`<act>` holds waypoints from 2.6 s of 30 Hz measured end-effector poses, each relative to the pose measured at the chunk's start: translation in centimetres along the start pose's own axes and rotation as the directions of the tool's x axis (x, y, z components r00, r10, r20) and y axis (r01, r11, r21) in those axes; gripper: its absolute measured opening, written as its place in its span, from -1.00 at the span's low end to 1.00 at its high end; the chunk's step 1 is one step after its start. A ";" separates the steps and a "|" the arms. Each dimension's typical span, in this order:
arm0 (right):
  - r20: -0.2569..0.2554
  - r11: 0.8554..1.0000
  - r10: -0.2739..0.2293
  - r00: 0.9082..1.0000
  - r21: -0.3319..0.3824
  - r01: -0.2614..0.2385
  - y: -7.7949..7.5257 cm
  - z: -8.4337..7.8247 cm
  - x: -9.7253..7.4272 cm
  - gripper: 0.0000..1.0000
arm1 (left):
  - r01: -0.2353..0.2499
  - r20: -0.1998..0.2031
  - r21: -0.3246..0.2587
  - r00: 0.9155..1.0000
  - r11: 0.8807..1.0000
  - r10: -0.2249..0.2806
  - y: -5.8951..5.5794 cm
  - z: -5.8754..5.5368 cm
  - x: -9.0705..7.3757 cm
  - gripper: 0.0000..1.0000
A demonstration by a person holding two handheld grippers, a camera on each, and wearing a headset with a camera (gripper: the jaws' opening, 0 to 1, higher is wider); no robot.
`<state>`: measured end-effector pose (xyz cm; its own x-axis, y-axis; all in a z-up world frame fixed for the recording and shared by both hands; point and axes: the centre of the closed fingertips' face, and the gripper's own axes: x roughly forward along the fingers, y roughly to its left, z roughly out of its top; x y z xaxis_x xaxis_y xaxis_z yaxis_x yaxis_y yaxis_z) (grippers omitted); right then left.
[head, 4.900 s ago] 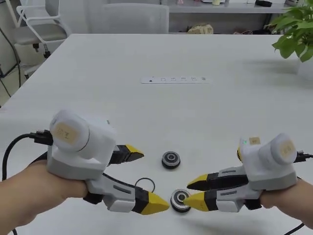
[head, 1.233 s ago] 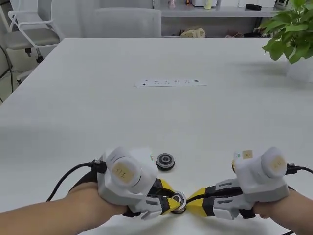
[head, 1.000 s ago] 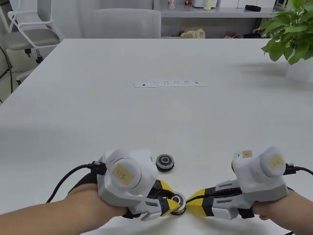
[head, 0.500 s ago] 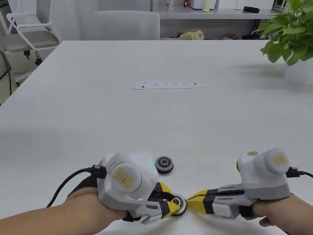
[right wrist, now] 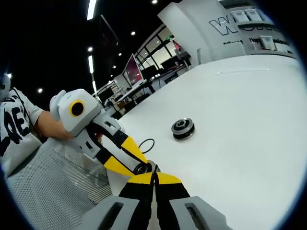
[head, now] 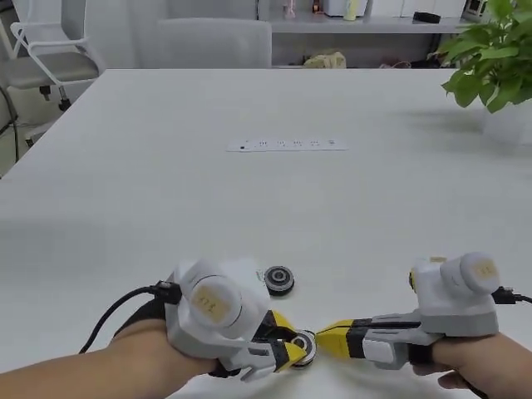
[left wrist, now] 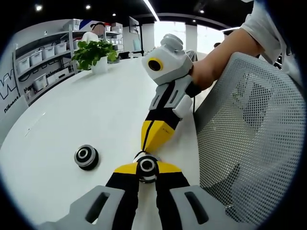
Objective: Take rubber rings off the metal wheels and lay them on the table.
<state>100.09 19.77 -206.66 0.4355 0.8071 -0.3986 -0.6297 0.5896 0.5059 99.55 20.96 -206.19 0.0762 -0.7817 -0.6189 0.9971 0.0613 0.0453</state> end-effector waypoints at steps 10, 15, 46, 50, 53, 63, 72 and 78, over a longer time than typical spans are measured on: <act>-0.002 1.000 0.005 1.000 -0.011 -0.005 0.4 0.1 0.0 -1.00 | -0.002 -0.004 -0.001 1.000 1.000 0.002 0.0 0.0 0.0 -0.86; 0.003 1.000 0.008 1.000 -0.007 -0.008 0.4 0.2 0.0 -1.00 | -0.003 -0.006 0.000 1.000 1.000 0.003 0.0 0.0 0.0 -0.86; -0.018 0.999 0.028 0.999 -0.041 -0.029 1.2 0.2 0.4 -1.00 | -0.008 -0.005 -0.003 1.000 1.000 0.008 0.0 0.0 0.1 -0.86; -0.021 0.998 0.031 0.999 -0.046 -0.032 1.3 0.2 0.4 -1.00 | -0.008 -0.005 -0.004 1.000 1.000 0.008 0.0 0.0 0.1 -0.86; -0.022 0.998 0.033 0.999 -0.050 -0.034 1.4 0.2 0.5 -1.00 | -0.008 -0.004 -0.005 1.000 1.000 0.008 0.0 0.0 0.0 -0.86; -0.029 0.993 0.084 0.996 -0.077 -0.086 2.6 0.2 0.8 -1.00 | -0.010 -0.002 -0.005 1.000 1.000 0.010 0.0 0.0 0.1 -0.86; -0.010 0.995 0.057 0.998 -0.081 -0.057 1.8 0.4 0.6 -1.00 | -0.006 0.007 -0.016 1.000 1.000 0.006 0.1 0.1 0.1 -0.85; -0.007 0.996 0.052 0.999 -0.072 -0.052 1.6 0.3 0.5 -1.00 | 0.000 0.011 -0.017 1.000 1.000 0.001 0.0 0.1 0.1 -0.85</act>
<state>99.50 21.13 -205.80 0.3978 0.8365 -0.3768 -0.6962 0.5427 0.4699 99.60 20.81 -206.13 0.0769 -0.7884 -0.6104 0.9969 0.0722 0.0323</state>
